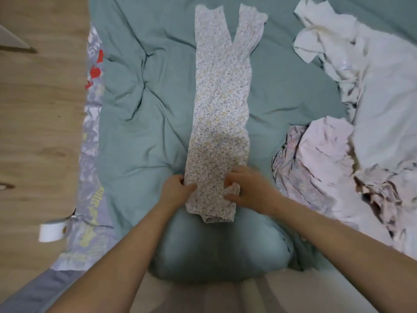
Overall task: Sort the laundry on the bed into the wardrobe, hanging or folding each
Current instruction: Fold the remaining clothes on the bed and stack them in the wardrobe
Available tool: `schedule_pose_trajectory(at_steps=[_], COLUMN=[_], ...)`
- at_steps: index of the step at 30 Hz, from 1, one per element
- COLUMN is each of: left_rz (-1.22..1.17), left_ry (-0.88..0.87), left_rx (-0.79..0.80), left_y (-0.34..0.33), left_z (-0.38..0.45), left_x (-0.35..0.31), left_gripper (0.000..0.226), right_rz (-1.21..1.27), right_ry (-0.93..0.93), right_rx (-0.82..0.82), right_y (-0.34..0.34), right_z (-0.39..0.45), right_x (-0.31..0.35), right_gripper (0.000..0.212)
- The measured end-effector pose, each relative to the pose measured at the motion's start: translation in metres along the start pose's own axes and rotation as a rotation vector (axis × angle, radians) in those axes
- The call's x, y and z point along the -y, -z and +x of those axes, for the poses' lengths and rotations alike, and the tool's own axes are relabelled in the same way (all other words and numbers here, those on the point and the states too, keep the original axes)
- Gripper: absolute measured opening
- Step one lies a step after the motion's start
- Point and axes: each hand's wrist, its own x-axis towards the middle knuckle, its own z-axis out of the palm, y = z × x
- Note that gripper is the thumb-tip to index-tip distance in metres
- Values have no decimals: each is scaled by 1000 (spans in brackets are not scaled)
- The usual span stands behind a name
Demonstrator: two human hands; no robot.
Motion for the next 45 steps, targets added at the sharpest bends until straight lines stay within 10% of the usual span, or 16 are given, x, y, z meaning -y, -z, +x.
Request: schedule_pose_trajectory(at_steps=[5,12,19,27,31,35,39,45], left_rz=[-583,-992,-320,-577,-143,137,59,97], left_ry=[270,406,151,281,247,114,-205,-258], left_rx=[81,153,-153,2,-4,-54,-315,-363], left_y=[-5,-13,-35,-60,-58,-39,-13,-26], left_z=[-26,-34,-31,-47,-54,-42,-9,29], left_x=[-3,-26,0,-4,9,-8,-60,-101], left_gripper=[10,5,13,8,21,41,32,45], right_rz=[-381,-283,-553,-443,-367,-218,165,329], right_ry=[45,-42,454,408,374,267,-357,-425], right_rx=[-65,-408,-258,-77,86,-74,-532,-223], right_y=[-52,-47,-48,-57,-59,-24,23,51], right_z=[-20,-32,-44,-50,-63,-40,11,51], right_x=[19,13,-17,-30,-31,-18,-26,-64], right_gripper=[50,15,18,15,11,24,29,45])
